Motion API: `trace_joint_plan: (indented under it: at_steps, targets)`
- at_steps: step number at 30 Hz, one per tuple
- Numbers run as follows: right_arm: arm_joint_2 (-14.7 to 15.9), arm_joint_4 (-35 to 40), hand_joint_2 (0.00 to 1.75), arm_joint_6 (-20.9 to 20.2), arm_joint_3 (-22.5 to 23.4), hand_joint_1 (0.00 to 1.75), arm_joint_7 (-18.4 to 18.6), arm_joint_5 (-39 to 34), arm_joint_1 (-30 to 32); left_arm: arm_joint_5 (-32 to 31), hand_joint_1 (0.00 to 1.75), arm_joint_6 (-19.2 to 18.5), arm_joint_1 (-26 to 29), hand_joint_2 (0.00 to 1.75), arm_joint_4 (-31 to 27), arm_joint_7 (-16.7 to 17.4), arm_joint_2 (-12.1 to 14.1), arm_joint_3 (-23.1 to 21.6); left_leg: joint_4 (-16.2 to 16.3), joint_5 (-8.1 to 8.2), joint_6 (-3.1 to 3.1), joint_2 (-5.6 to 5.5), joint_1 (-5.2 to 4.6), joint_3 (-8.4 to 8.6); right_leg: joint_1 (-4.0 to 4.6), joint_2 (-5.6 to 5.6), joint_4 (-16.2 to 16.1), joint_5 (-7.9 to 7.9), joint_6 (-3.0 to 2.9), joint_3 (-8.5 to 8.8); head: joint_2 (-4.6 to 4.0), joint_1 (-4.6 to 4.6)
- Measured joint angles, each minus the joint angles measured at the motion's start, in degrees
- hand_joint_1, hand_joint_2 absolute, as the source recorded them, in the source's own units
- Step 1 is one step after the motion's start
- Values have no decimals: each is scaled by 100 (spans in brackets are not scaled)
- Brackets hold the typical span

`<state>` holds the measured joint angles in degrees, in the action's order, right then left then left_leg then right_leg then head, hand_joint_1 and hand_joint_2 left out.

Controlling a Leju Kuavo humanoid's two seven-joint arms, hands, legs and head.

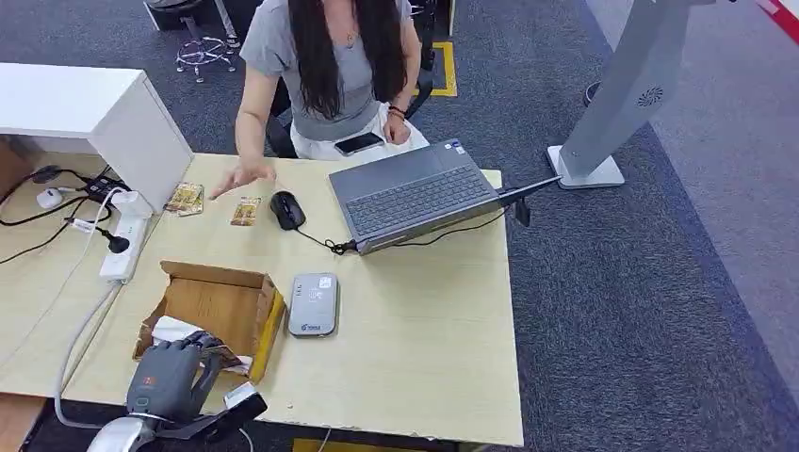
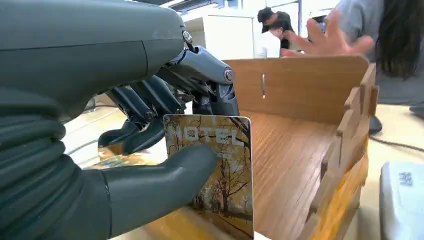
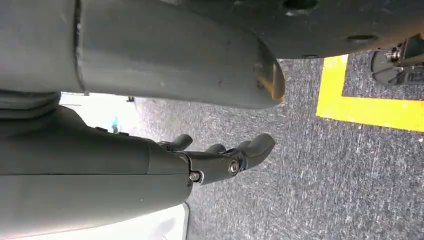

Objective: Pass the card to the sensor for recognition and then transmit it.

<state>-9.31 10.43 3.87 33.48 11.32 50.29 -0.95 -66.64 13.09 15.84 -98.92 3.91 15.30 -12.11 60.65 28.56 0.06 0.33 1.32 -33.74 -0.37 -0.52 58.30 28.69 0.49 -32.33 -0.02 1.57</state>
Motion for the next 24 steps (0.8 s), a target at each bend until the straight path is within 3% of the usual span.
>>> trace_joint_plan:
  at_steps: [7, 15, 24]
  targets:
    - [0, 4, 0, -17, 0, 0, -52, 135, -40, 153, 175, -194, -978, 175, 187, -386, -94, 65, 0, -14, -2, -4, 0, -1, 0, -8, 2, -9, -7, 3, 0, 2]
    - [0, 4, 0, -24, 0, 0, -70, 238, -77, 302, 175, -704, -2393, 175, 352, -387, -146, -17, 1, -23, -6, 1, 0, -2, 0, -2, 5, -18, -7, 0, 0, 0]
    - [0, 4, 0, -50, 0, 0, -68, 317, -76, 367, 175, -739, -2933, 175, 516, -320, -188, -129, 1, -23, -7, 0, 0, -7, 0, 2, 4, -18, -8, -25, 0, 0]
